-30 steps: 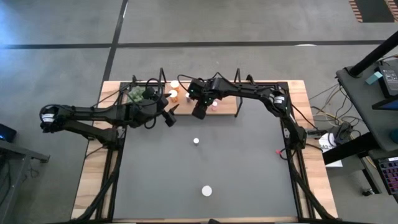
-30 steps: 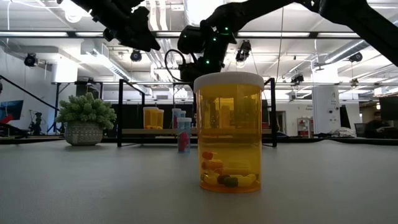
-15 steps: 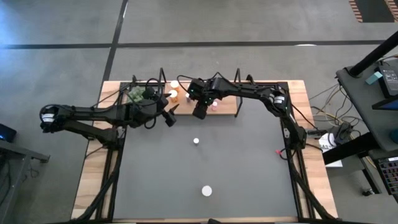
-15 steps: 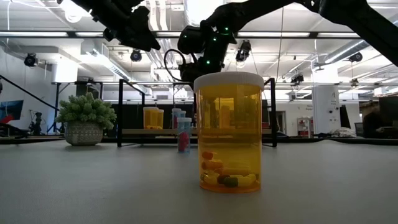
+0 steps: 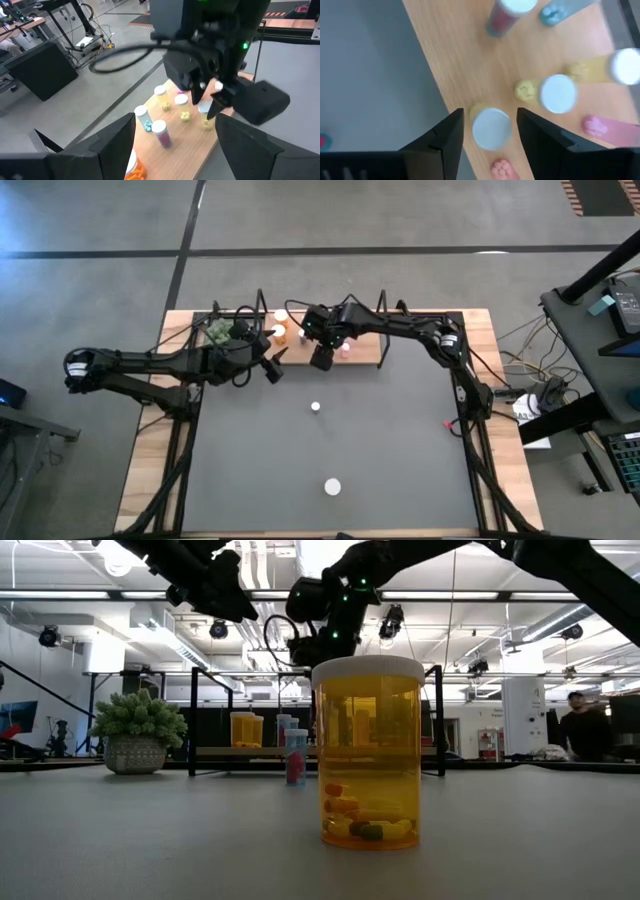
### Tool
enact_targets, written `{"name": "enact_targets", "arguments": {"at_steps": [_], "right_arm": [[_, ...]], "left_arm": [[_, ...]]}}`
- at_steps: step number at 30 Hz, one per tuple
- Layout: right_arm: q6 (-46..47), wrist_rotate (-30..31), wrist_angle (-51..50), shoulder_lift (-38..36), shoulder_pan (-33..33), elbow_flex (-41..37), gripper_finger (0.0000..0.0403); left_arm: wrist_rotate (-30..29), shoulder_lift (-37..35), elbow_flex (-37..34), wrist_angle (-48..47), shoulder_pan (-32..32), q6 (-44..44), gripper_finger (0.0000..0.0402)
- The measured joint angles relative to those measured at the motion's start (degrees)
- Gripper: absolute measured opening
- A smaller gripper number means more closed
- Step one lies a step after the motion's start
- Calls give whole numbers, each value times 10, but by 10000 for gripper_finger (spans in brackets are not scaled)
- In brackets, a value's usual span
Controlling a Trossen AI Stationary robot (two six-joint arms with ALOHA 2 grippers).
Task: Pick and place medicine bottles onto shelf by color
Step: Put the yellow pill bottle on the shelf aligned with the other yellow pill bottles, then put the blue pill bottle on the shelf aligned with the other blue pill bottles
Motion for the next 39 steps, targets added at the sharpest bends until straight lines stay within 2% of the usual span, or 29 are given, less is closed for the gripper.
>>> {"name": "enact_targets", "arguments": {"at_steps": [8, 13, 21, 26, 31, 34, 39], "right_arm": [[18, 2, -100, -3, 4, 98, 175], [14, 2, -183, -3, 32, 153, 169], [-5, 1, -236, -20, 103, 140, 164], [25, 2, -232, -52, 123, 74, 161], [78, 3, -173, -124, 141, -57, 153], [80, 3, -67, -176, 158, -150, 147], [14, 1, 152, -250, 188, -293, 139]], "left_arm": [[0, 0, 0, 0, 0, 0, 258], [0, 0, 0, -1, -1, 0, 258], [26, -3, 0, -24, -6, -1, 258], [32, -23, 0, -81, -22, -2, 258], [44, -47, -2, -119, -38, -48, 258], [77, -55, -3, -123, -40, -89, 258], [136, -57, -3, -122, -40, -138, 258]]}}
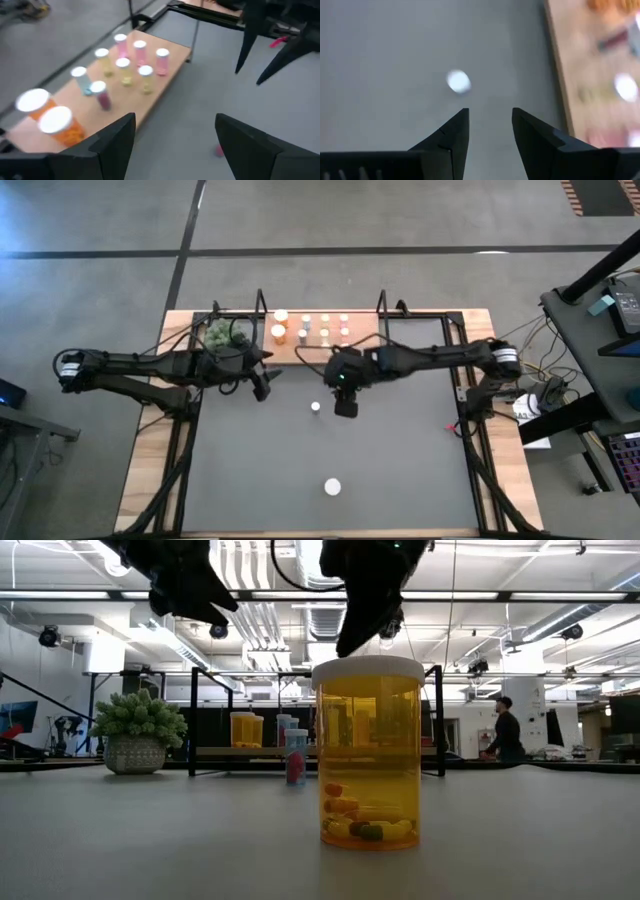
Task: Pick and place medicine bottles onto shelf by color
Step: Put the blue pill bottle on the shelf aligned with the other blue pill bottles
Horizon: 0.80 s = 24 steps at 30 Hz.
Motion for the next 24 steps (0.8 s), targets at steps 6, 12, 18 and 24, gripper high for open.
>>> {"name": "enact_targets", "arguments": {"at_steps": [6, 12, 18, 24], "right_arm": [[-47, -2, 174, -33, 10, -121, 141], [-64, -18, 221, -14, 26, -161, 137], [-69, -15, 249, 8, 30, -161, 146], [38, -15, 248, 12, 29, -161, 159]], "left_arm": [[49, 0, 0, -1, -12, -48, 258], [122, -2, -1, -1, -44, -132, 258], [128, -2, -1, 0, -79, -177, 258], [128, -2, -2, 1, -111, -179, 258]]}}
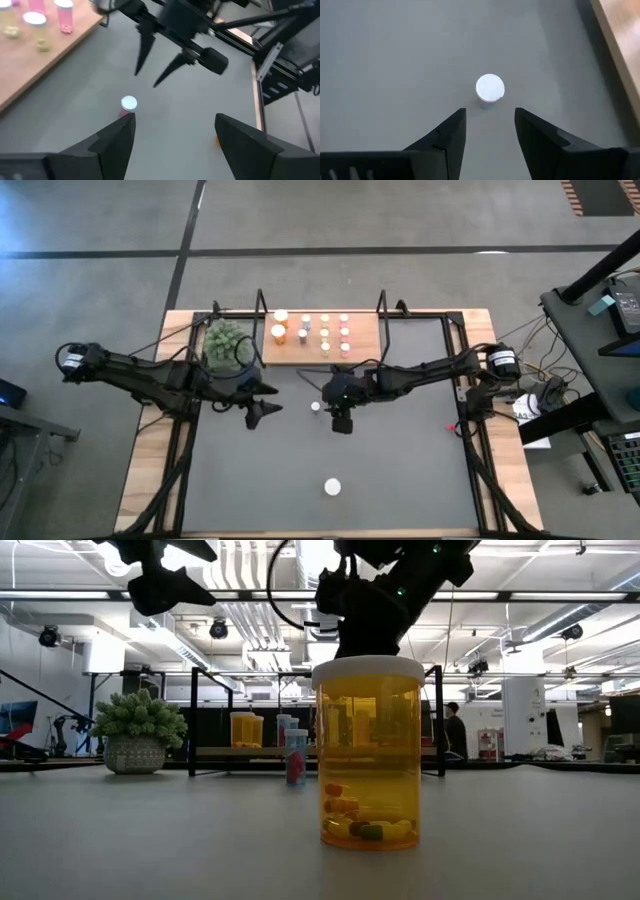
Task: Pick and place medicine bottles onto shelf by color
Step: Put the blue pill bottle on the shelf aligned with the other blue pill bottles
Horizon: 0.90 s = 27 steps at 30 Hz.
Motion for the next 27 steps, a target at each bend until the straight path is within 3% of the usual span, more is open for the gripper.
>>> {"name": "enact_targets", "arguments": {"at_steps": [5, 17, 27], "right_arm": [[58, 0, 0, 0, 0, 9, 165], [5, 0, 2, 1, 0, 16, 245], [8, -30, 1, 67, -1, 38, 243]], "left_arm": [[0, 0, -3, 1, -12, 0, 258], [0, 0, -6, 1, -12, 0, 258], [5, 0, -7, -1, -22, -58, 258]]}}
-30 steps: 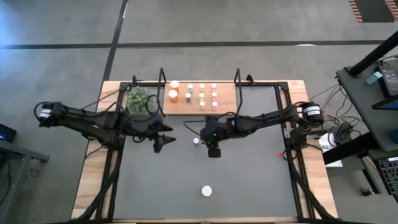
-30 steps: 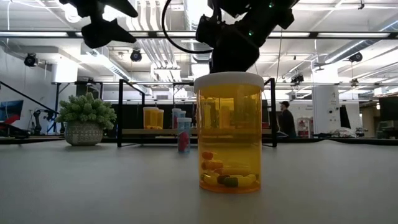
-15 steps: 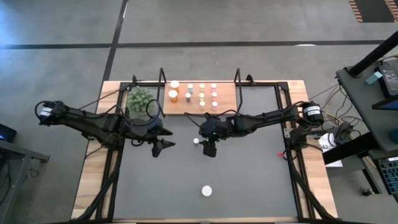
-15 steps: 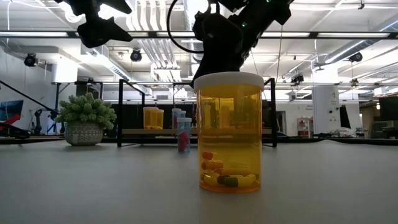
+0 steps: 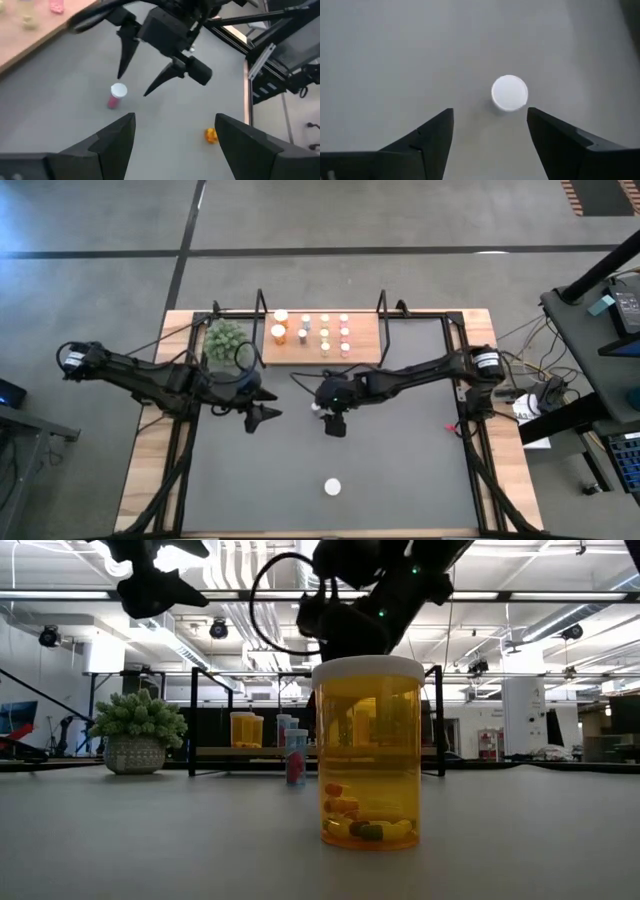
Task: Pick and place medicine bottles onto shelf by color
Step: Put the blue pill bottle on the shelf aligned with the other blue pill bottles
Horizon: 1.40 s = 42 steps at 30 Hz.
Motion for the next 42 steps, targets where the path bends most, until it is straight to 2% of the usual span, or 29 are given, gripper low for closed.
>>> {"name": "enact_targets", "arguments": {"at_steps": [6, 22, 42], "right_arm": [[-17, 6, -5, 17, -3, 27, 235], [-15, 1, 21, 50, -9, 35, 226], [0, 0, 29, 57, -30, 33, 135]], "left_arm": [[0, 0, -2, 1, -15, -16, 258], [-1, 1, -6, 3, -27, -30, 258], [-4, 1, -8, 4, -27, -30, 258]]}}
